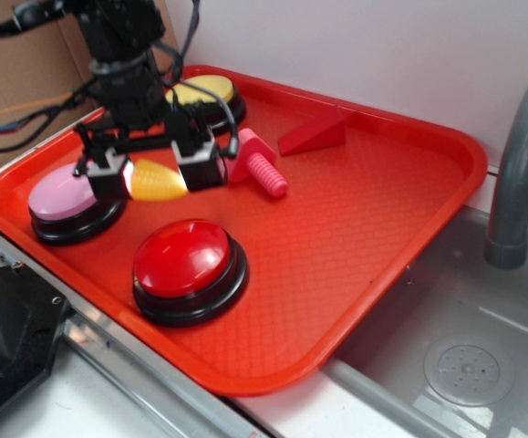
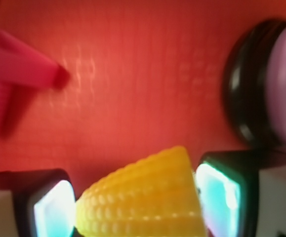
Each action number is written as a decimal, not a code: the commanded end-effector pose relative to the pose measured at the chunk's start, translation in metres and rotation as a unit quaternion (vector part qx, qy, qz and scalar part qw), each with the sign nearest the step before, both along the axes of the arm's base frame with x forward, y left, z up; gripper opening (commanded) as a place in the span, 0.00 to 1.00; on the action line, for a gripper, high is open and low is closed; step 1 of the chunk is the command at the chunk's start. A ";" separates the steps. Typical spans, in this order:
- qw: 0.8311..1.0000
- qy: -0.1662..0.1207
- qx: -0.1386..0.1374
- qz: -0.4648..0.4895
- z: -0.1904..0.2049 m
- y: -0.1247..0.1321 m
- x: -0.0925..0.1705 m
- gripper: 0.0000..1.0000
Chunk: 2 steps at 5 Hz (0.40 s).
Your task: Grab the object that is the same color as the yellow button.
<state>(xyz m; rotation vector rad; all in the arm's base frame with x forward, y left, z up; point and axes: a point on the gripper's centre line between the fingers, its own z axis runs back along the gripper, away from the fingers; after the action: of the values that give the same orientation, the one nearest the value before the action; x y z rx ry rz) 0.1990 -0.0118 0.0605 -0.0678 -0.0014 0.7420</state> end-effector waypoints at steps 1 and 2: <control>0.989 -0.059 0.012 -0.134 0.064 0.006 0.014 0.00; 0.976 -0.062 0.022 -0.207 0.088 0.007 0.024 0.00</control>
<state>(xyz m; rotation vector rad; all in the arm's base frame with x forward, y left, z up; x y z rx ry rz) 0.2169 -0.0116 0.1376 -0.0692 -0.0758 0.3231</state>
